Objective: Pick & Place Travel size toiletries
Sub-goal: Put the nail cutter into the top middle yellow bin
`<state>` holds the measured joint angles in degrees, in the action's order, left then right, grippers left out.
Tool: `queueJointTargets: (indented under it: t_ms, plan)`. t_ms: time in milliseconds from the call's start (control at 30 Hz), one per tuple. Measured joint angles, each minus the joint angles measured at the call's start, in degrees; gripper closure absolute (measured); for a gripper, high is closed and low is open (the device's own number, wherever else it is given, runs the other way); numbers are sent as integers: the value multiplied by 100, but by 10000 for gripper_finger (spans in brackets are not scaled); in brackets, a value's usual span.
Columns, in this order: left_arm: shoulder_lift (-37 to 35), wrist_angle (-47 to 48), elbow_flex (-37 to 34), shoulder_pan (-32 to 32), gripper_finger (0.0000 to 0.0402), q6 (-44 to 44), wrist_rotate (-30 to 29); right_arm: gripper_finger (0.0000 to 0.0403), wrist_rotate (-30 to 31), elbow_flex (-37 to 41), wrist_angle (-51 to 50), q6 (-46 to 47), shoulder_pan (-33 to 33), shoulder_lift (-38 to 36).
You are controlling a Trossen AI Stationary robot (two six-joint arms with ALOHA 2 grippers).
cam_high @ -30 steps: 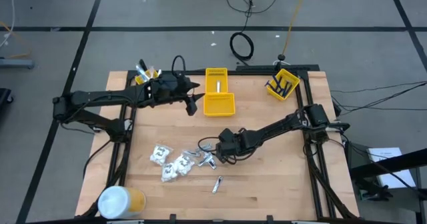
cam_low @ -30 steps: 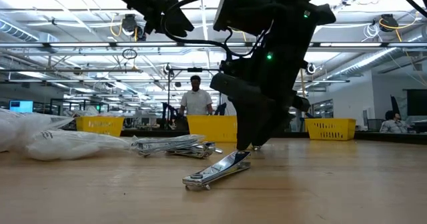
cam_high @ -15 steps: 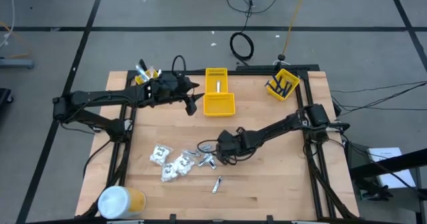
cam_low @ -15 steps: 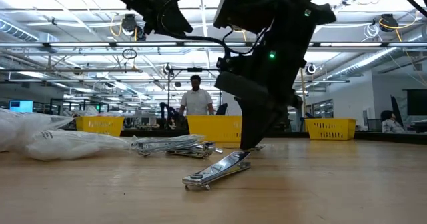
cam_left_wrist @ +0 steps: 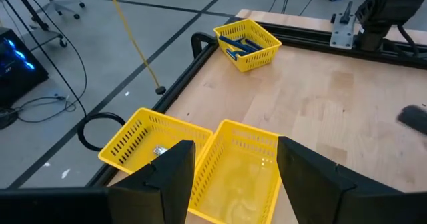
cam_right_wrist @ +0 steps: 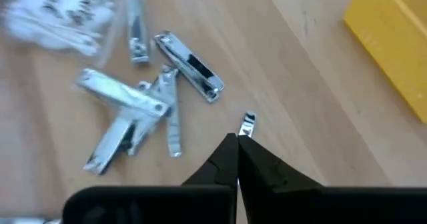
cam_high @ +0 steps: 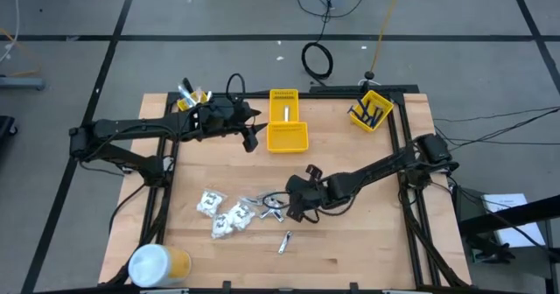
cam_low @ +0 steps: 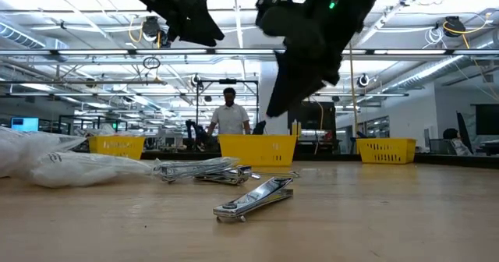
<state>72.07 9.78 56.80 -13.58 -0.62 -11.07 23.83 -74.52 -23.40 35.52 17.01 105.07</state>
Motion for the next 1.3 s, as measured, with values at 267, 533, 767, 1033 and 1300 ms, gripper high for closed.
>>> queueJointTargets:
  t_ms: [267, 533, 767, 1033, 1300]
  plan:
    - [0, 93, 0, 0, 192, -67, 0, 378, -324, 315, 636, -163, 73, 129]
    - [0, 170, 2, 17, 192, -142, 2, 231, -430, 1054, 1401, 123, 57, 257]
    - [0, 170, 2, 17, 192, -168, 2, 199, -401, 1809, 2381, 293, -37, 232]
    - [0, 166, 2, 17, 192, -181, 2, 321, -318, 2365, 3175, 185, -78, 403]
    - [0, 169, 2, 17, 192, -160, 1, 399, -631, 2376, 3202, -290, -72, 771]
